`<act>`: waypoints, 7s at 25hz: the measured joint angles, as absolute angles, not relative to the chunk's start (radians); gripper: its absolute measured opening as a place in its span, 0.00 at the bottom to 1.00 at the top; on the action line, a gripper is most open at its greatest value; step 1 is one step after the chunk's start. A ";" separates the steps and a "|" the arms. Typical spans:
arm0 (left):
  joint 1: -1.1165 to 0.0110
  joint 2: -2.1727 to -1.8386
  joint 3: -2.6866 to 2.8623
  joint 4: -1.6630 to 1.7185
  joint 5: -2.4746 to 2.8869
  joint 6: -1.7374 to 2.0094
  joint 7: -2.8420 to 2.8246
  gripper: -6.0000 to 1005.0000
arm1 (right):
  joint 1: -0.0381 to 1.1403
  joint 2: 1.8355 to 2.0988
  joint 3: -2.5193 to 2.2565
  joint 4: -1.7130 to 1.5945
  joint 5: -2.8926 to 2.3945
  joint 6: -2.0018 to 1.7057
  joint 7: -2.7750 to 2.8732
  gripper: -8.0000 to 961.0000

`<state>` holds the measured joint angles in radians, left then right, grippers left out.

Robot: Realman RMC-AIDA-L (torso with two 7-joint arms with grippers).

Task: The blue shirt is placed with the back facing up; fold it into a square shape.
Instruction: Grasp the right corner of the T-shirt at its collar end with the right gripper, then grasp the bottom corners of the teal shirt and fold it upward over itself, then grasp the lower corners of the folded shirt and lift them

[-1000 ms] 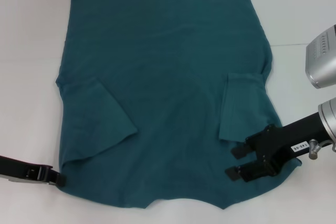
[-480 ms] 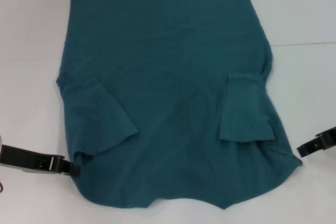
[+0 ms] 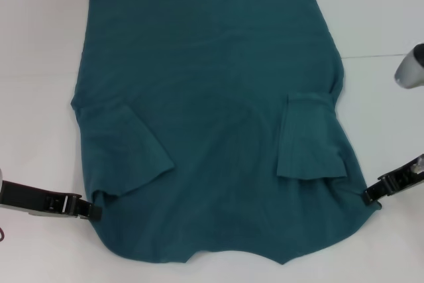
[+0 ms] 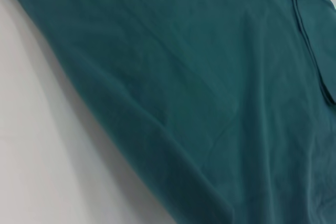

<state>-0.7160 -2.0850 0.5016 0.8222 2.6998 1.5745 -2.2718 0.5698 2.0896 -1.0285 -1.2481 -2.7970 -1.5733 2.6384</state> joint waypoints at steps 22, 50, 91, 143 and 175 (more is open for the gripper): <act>-0.729 -2.078 0.506 0.813 2.712 1.598 -2.272 0.07 | 0.569 2.089 -1.138 -1.197 -2.797 -1.548 2.623 0.08; -0.731 -2.045 0.616 0.825 2.857 2.042 -2.353 0.07 | 0.527 2.087 -1.267 -1.352 -2.719 -1.989 2.557 0.07; -0.703 -1.998 0.347 0.826 2.478 1.551 -2.241 0.07 | 0.549 2.088 -0.740 -1.227 -2.433 -1.552 2.300 0.07; -0.762 -2.059 0.489 0.679 2.374 1.084 -1.994 0.07 | 0.555 2.089 -0.823 -0.931 -2.285 -0.891 2.178 0.12; -0.609 -2.054 0.477 0.844 2.298 1.498 -2.149 0.91 | 0.480 2.089 -0.848 -1.161 -2.217 -1.176 2.168 0.97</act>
<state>-0.6088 -2.0535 0.4772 0.8442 2.2979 1.4982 -2.1493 0.4800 2.0892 -0.8479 -1.1614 -2.2170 -1.1759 2.1676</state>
